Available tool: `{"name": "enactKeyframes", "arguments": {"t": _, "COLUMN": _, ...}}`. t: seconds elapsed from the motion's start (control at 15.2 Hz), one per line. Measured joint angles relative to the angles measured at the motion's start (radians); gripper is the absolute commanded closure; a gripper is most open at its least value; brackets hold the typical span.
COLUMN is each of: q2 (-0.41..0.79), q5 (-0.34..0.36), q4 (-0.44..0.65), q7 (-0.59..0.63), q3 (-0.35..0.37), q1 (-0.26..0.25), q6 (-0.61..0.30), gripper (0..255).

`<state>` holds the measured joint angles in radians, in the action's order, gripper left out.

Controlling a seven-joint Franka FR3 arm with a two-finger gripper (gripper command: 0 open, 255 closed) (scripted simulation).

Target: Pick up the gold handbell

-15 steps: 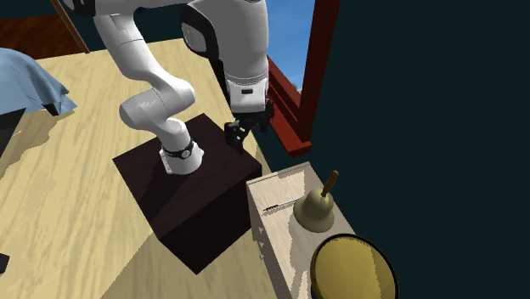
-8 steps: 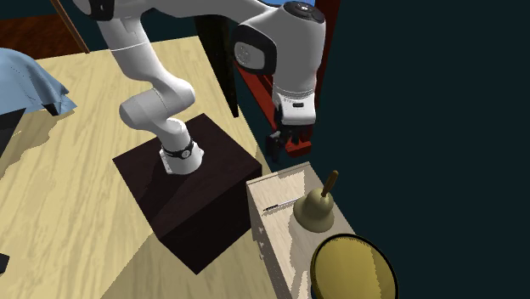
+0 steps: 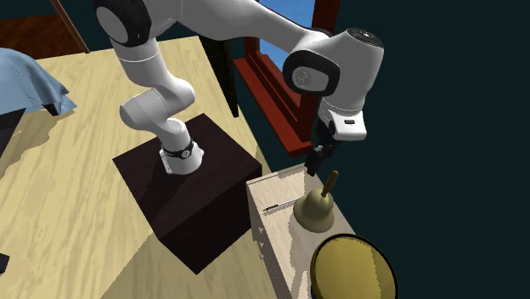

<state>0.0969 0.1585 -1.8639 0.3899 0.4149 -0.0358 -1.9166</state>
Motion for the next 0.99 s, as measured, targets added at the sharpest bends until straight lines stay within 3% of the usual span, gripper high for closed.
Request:
{"name": "enactKeyframes", "arguments": {"t": 0.26, "q2": 0.162, "q5": 0.093, "q4": 0.160, "q7": 0.075, "q3": 0.007, "q1": -0.050, "q6": 0.036, "gripper": 0}}
{"name": "enactKeyframes", "arguments": {"t": 0.79, "q2": 0.219, "q5": 0.129, "q4": 0.127, "q7": 0.112, "q3": 0.000, "q1": -0.063, "q6": -0.041, "gripper": 0}}
{"name": "enactKeyframes", "arguments": {"t": 0.86, "q2": 0.222, "q5": 0.131, "q4": 0.126, "q7": 0.113, "q3": 0.000, "q1": -0.064, "q6": -0.044, "gripper": 255}}
{"name": "enactKeyframes", "arguments": {"t": 0.99, "q2": 0.223, "q5": 0.132, "q4": 0.125, "q7": 0.114, "q3": 0.000, "q1": -0.064, "q6": -0.047, "gripper": 255}}
